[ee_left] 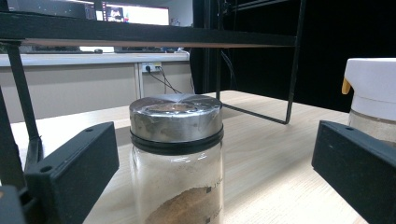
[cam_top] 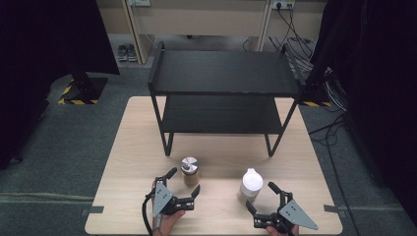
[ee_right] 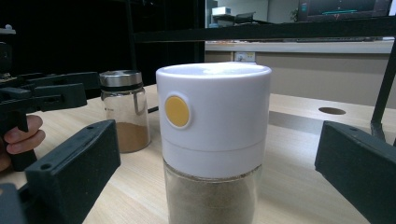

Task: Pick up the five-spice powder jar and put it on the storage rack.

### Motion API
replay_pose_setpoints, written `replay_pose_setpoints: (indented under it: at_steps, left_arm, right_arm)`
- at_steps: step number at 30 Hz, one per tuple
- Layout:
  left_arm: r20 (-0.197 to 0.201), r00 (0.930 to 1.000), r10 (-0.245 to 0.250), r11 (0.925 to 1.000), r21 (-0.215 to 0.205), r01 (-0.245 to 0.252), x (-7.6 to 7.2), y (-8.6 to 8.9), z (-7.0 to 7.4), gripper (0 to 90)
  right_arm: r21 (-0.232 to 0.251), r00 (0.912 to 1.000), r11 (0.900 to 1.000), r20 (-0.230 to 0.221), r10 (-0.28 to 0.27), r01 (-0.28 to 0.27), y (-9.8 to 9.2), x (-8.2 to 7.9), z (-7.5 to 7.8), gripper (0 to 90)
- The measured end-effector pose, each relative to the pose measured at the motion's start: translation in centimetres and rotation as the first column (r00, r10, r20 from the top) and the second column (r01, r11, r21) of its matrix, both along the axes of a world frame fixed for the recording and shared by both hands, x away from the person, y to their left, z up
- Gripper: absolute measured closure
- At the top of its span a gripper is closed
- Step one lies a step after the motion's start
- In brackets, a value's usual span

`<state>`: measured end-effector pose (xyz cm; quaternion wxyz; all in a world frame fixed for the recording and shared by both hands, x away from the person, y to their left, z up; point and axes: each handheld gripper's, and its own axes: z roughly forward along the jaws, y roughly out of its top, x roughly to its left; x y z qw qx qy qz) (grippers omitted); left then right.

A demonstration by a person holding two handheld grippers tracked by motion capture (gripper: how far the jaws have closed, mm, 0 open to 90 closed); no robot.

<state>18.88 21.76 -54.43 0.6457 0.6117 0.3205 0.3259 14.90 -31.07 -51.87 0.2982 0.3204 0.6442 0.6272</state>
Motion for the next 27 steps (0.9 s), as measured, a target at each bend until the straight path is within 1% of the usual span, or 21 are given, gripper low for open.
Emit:
replay_pose_setpoints:
  at_steps: [27]
  left_arm:
    - [-0.001, 1.0, 0.003, 1.0, 0.001, -0.003, -0.02, -0.04, 0.02, 0.0]
  right_arm:
    - [0.003, 1.0, 1.0, 0.001, 0.005, -0.005, -0.08, 0.03, -0.01, 0.5]
